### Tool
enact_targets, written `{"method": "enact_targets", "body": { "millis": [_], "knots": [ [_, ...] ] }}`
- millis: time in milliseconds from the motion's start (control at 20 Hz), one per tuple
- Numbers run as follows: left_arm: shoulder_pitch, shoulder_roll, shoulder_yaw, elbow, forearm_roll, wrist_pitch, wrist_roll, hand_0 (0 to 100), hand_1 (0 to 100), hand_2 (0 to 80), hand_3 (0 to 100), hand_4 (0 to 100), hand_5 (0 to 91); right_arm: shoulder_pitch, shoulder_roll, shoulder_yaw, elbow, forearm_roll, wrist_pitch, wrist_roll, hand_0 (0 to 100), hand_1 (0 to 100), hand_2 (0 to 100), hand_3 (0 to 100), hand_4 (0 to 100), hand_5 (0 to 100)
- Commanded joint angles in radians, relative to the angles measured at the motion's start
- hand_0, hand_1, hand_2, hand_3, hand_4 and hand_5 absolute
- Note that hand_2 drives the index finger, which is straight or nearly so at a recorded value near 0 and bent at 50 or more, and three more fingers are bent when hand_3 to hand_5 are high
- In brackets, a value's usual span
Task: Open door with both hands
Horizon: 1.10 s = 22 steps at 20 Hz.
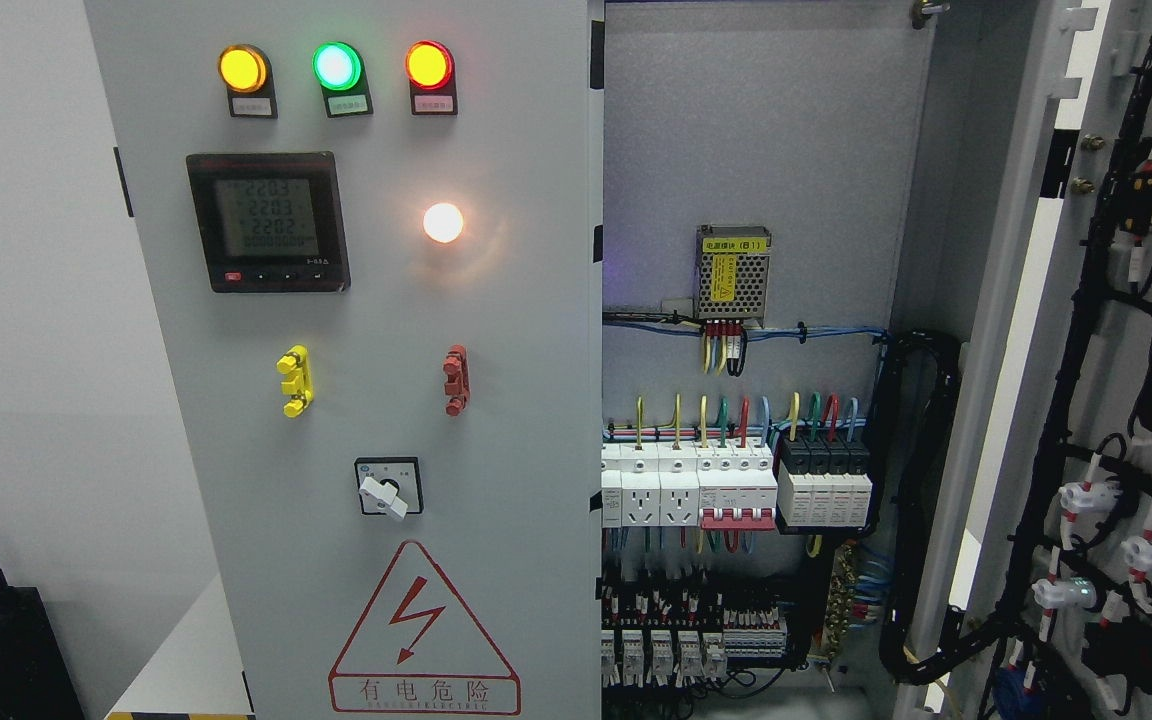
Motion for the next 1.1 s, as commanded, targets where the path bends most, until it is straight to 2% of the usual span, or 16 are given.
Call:
{"method": "enact_targets", "body": {
  "millis": [0, 351, 501, 551, 701, 801, 952, 1052],
  "knots": [
    [-0.165, -0.237, -0.005, 0.460, -0.095, 0.004, 0.013, 0, 0, 0.0, 0, 3, 0.0, 0.000, 0.000, 0.000, 0.000, 0.000, -0.001, 0.000, 11, 0, 0, 0, 0, 0],
    [-0.191, -0.356, 0.174, 0.515, -0.376, 0.029, 0.047, 0, 0, 0.0, 0, 3, 0.0, 0.000, 0.000, 0.000, 0.000, 0.000, -0.001, 0.000, 11, 0, 0, 0, 0, 0],
    [-0.191, -0.363, 0.220, 0.512, -0.423, 0.033, 0.087, 0, 0, 0.0, 0, 3, 0.0, 0.000, 0.000, 0.000, 0.000, 0.000, -0.001, 0.000, 11, 0, 0, 0, 0, 0],
    [-0.191, -0.363, 0.238, 0.509, -0.430, 0.033, 0.090, 0, 0, 0.0, 0, 3, 0.0, 0.000, 0.000, 0.000, 0.000, 0.000, -0.001, 0.000, 11, 0, 0, 0, 0, 0],
    [-0.191, -0.363, 0.300, 0.507, -0.506, 0.036, 0.096, 0, 0, 0.0, 0, 3, 0.0, 0.000, 0.000, 0.000, 0.000, 0.000, -0.001, 0.000, 11, 0, 0, 0, 0, 0],
    [-0.191, -0.363, 0.311, 0.512, -0.502, 0.052, 0.120, 0, 0, 0.0, 0, 3, 0.0, 0.000, 0.000, 0.000, 0.000, 0.000, -0.001, 0.000, 11, 0, 0, 0, 0, 0],
    [-0.191, -0.365, 0.303, 0.517, -0.483, 0.076, 0.124, 0, 0, 0.0, 0, 3, 0.0, 0.000, 0.000, 0.000, 0.000, 0.000, -0.001, 0.000, 11, 0, 0, 0, 0, 0],
    [-0.191, -0.365, 0.273, 0.515, -0.413, 0.084, 0.124, 0, 0, 0.0, 0, 3, 0.0, 0.000, 0.000, 0.000, 0.000, 0.000, -0.001, 0.000, 11, 0, 0, 0, 0, 0]
  ]
}}
